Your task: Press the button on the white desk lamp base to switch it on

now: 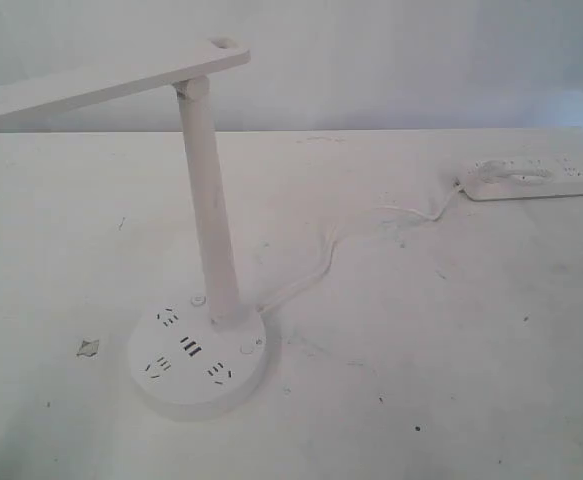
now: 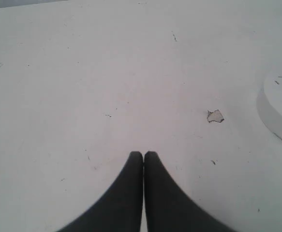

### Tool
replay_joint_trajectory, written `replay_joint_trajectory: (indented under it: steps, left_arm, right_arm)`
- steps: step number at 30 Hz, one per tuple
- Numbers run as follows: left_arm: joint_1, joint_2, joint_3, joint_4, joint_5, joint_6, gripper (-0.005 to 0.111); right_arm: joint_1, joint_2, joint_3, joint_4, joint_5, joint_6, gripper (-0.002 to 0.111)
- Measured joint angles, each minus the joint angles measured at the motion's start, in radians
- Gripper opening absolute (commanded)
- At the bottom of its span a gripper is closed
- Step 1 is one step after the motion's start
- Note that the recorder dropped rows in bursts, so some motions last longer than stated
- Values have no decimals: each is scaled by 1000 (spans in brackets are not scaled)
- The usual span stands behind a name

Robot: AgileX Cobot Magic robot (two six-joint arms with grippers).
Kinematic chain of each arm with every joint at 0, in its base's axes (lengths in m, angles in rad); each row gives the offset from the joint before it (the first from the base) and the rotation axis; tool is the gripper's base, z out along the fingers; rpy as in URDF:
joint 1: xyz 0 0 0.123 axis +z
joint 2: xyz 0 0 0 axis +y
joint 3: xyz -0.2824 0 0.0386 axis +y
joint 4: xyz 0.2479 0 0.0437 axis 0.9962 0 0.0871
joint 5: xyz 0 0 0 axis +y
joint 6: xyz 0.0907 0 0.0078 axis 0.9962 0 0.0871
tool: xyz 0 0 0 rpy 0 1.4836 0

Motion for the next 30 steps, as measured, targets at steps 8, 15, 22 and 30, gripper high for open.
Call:
replay_joint_trajectory:
  steps: [8, 15, 22, 30]
  left_arm:
    - [0, 0, 0, 0, 0, 0, 0]
    - [0, 0, 0, 0, 0, 0, 0]
    - [0, 0, 0, 0, 0, 0, 0]
    - [0, 0, 0, 0, 0, 0, 0]
  right_arm:
    - [0, 0, 0, 0, 0, 6, 0]
    - [0, 0, 0, 0, 0, 18, 0]
    - [0, 0, 0, 0, 0, 18, 0]
    - [0, 0, 0, 0, 0, 20, 0]
